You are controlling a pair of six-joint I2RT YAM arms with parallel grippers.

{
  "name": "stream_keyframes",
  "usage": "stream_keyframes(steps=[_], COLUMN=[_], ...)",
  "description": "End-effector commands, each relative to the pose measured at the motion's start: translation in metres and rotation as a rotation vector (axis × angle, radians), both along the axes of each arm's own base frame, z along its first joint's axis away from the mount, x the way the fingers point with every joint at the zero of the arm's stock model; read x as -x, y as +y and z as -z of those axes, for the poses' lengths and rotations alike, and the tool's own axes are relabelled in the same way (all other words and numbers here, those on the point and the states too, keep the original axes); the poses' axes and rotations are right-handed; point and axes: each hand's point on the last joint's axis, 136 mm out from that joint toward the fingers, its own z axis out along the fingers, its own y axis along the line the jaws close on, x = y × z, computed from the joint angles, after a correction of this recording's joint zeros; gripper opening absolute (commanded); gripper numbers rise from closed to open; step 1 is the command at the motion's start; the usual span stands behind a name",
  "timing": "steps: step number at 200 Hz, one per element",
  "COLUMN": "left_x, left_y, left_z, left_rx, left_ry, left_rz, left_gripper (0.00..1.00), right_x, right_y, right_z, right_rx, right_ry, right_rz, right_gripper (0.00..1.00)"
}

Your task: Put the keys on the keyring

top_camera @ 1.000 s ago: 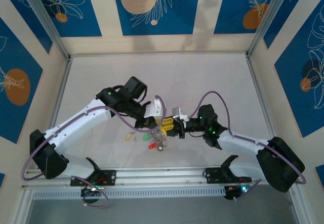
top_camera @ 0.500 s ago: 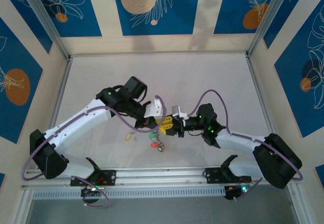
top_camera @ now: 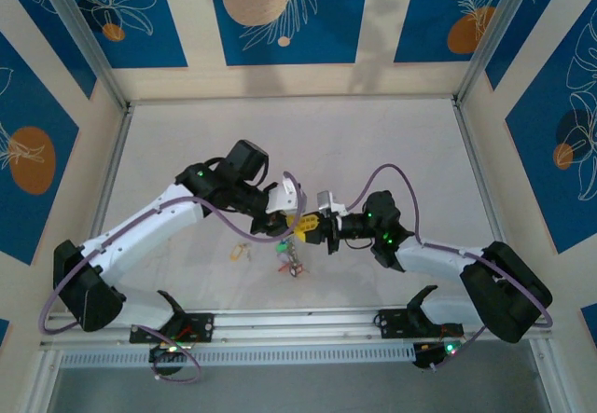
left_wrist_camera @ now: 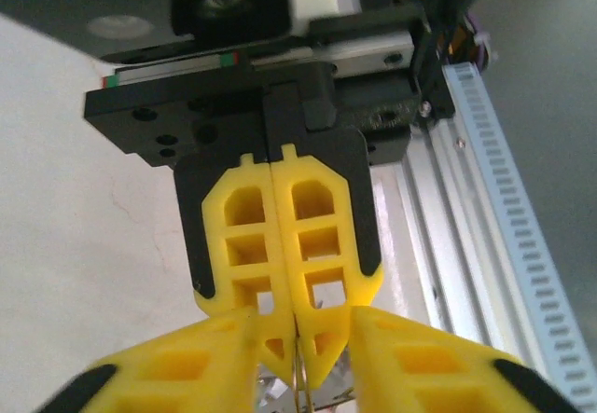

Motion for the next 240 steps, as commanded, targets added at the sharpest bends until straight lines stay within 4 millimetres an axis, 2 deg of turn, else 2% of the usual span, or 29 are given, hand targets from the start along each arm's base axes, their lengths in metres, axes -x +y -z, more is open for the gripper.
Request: stream_keyframes(steps=[1,25,48,64,74,81,85,90,118,136,178,240], left_x=[-0.003,0.000,0.004,0.004,-0.003,-0.010,-0.013,-0.016,-0.034,-0.039,-0.031,-0.013], left_y=[0.008,0.014,0.012,0.012,0.011,0.010,0.010,0.009,0.006,0.003,-0.003,0.013], left_z=[-0.031,-0.029,-0.022,-0.017,-0.012,-0.008,-0.008,-0.007,0.000,-0.003,-0.010,-0.002], left_rx=[0.142,0.192,0.201,0.196,0.187,0.183,0.184,0.188,0.189,0.206,0.249,0.224], left_ry=[-0.028,-0.011,0.044,0.041,0.020,0.002,-0.013,-0.028,-0.067,-0.075,-0.046,-0.067], left_rz=[-0.041,-0.049,-0.027,-0.014,-0.045,-0.078,-0.091,-0.101,-0.167,-0.180,-0.130,-0.095], left_gripper=[0.41,0.42,0.32,0.30,0.34,0.40,0.47,0.50,0.51,0.51,0.51,0.54], right_x=[-0.006,-0.006,-0.007,-0.005,-0.002,0.001,0.002,0.003,0.007,0.007,0.003,-0.002], right_y=[-0.009,-0.020,-0.029,-0.031,-0.032,-0.032,-0.032,-0.033,-0.034,-0.033,-0.032,-0.035], right_z=[-0.017,-0.021,-0.022,-0.023,-0.024,-0.025,-0.025,-0.025,-0.023,-0.021,-0.021,-0.016], right_rx=[-0.063,-0.099,-0.112,-0.106,-0.101,-0.098,-0.096,-0.093,-0.082,-0.077,-0.074,-0.065], right_ry=[-0.046,-0.057,-0.068,-0.075,-0.084,-0.089,-0.091,-0.094,-0.101,-0.099,-0.098,-0.094], right_rz=[0.052,0.077,0.100,0.097,0.087,0.078,0.074,0.072,0.063,0.062,0.073,0.122], right_gripper=[0.00,0.00,0.00,0.00,0.00,0.00,0.00,0.00,0.00,0.00,0.00,0.00])
